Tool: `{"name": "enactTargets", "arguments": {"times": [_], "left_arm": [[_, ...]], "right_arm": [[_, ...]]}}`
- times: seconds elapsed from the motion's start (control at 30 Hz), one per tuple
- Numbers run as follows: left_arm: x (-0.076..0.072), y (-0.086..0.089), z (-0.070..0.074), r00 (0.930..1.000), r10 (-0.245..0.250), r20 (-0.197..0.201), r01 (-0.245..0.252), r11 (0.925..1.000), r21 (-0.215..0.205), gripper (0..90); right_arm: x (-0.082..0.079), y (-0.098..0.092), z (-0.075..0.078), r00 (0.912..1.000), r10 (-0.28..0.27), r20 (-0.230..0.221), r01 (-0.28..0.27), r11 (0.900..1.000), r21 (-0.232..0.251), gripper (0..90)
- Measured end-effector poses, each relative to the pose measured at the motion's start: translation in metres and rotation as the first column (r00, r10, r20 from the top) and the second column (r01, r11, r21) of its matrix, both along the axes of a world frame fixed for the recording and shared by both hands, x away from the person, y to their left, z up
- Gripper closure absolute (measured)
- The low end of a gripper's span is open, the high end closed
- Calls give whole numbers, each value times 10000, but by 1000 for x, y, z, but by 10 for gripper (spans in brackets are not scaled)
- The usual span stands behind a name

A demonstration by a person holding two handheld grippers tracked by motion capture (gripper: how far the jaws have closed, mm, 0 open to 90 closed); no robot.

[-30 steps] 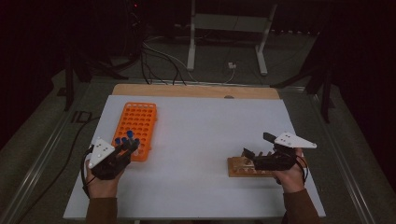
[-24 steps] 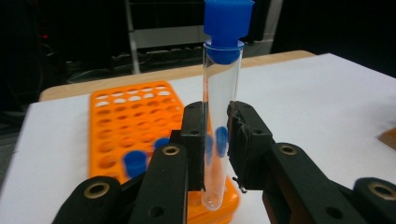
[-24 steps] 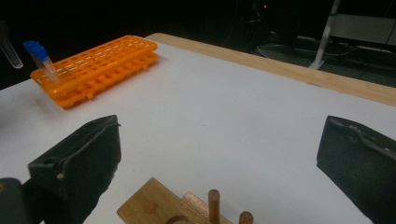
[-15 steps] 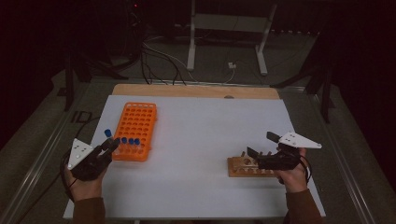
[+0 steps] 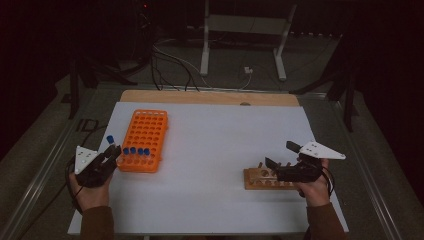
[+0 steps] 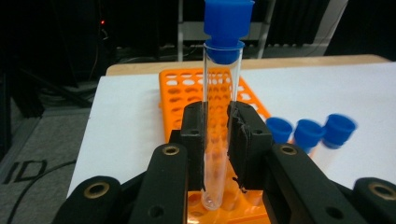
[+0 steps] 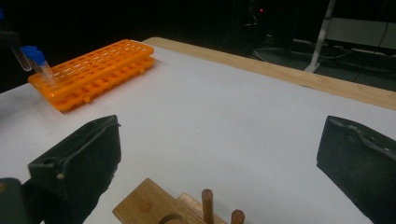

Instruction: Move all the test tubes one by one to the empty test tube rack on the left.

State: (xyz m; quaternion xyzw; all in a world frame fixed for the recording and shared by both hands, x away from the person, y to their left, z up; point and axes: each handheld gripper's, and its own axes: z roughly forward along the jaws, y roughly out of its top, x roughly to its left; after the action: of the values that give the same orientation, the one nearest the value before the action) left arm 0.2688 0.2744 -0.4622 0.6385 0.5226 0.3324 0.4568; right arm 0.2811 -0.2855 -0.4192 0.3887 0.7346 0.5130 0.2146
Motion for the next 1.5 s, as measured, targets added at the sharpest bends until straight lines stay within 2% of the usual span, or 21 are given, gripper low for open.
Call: {"name": "enactTargets", "arguments": {"times": [0.3,0.37,0.5,0.6,0.8,0.97,1.23,1.5], "left_arm": [[8,0,-10,9993,159,-337,-153,9997,178,768],[10,1,-12,9991,132,-410,-127,9998,141,767],[11,0,-14,9982,75,-603,-56,9995,320,767],[11,-2,-17,9964,-2,-846,53,9982,598,767],[11,-3,-23,9879,13,-1552,158,9939,1088,770],[11,-6,-24,9847,-34,-1745,292,9889,1459,774],[13,-7,-29,9780,2,-2086,336,9868,1586,775],[13,-4,-30,9771,18,-2128,292,9894,1423,773]], "right_arm": [[0,0,0,10000,29,-6,-29,10000,12,2],[0,1,0,10000,54,4,-54,10000,-17,2],[0,1,-1,10000,72,3,-72,10000,-20,2],[0,0,-1,10000,59,5,-59,10000,-15,2],[-1,-2,0,10000,70,9,-70,10000,6,3],[-1,-2,-1,10000,72,6,-72,10000,11,3],[-2,-1,-2,9999,122,-28,-122,9999,-3,3],[-2,-1,-4,9999,144,-59,-144,9999,-17,3]]}}
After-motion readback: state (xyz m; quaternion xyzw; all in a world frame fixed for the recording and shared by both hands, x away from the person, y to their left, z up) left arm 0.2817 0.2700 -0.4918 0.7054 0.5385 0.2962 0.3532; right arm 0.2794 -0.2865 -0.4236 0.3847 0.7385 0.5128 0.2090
